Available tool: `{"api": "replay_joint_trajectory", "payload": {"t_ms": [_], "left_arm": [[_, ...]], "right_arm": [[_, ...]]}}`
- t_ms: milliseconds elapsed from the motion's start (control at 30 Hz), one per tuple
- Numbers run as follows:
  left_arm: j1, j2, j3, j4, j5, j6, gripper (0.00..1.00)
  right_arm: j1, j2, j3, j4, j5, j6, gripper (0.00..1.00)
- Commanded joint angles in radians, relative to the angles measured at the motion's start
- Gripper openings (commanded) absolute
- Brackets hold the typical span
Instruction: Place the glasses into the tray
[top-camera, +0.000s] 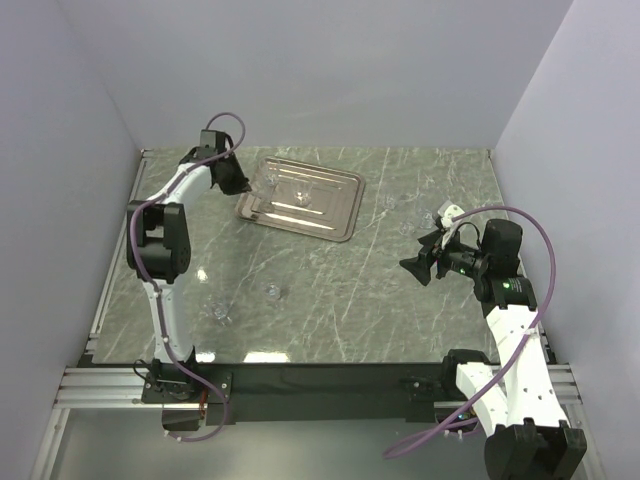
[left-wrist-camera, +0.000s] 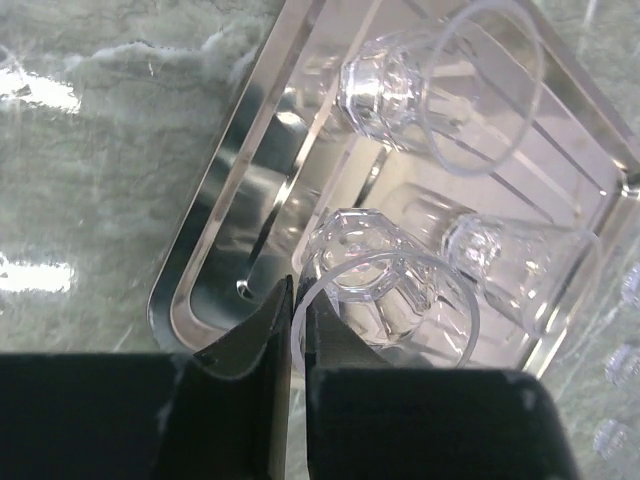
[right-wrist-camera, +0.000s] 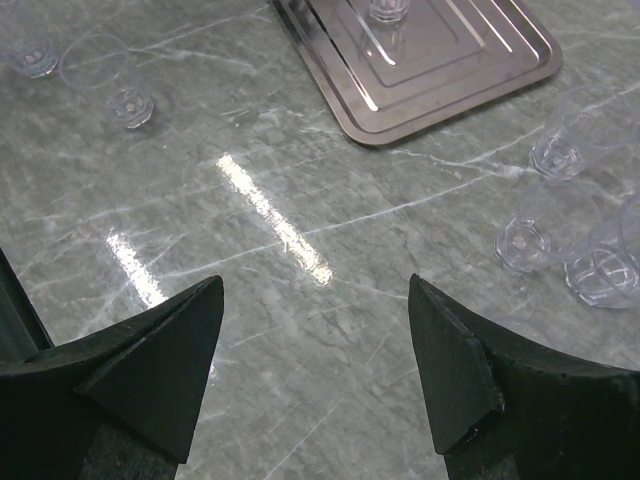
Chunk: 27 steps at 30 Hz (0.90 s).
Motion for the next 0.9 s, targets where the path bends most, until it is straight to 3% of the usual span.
{"api": "replay_joint_trajectory", "payload": {"t_ms": [0, 100, 333, 500, 700, 867], "left_arm": [[-0.016, 0.04, 0.098, -0.042, -0.026, 0.005, 0.11], [-0.024, 0.079, 0.152, -0.068, -0.039, 0.005, 0.16], [-0.039, 0.103, 0.22, -0.105, -0.053, 0.004, 0.5], [-0.038, 0.015, 0.198, -0.085, -0.065, 0.031, 0.61], [-0.029, -0.206, 0.019, -0.007, -0.105, 0.076, 0.7], [-0.016, -0.465, -0.251, 0.081, -0.109, 0.07, 0.74]], "right_arm": [[-0.008, -0.004, 0.017, 0.011, -0.002, -0.014, 0.8], [-0.007, -0.004, 0.015, 0.012, 0.004, -0.017, 0.81], [-0.007, 0.0, 0.015, 0.009, 0.007, -0.019, 0.81], [-0.01, -0.003, 0.014, 0.007, 0.01, -0.025, 0.81], [-0.01, -0.008, 0.012, 0.006, 0.012, -0.029, 0.81], [-0.014, -0.012, 0.011, 0.006, 0.012, -0.031, 0.81]]}}
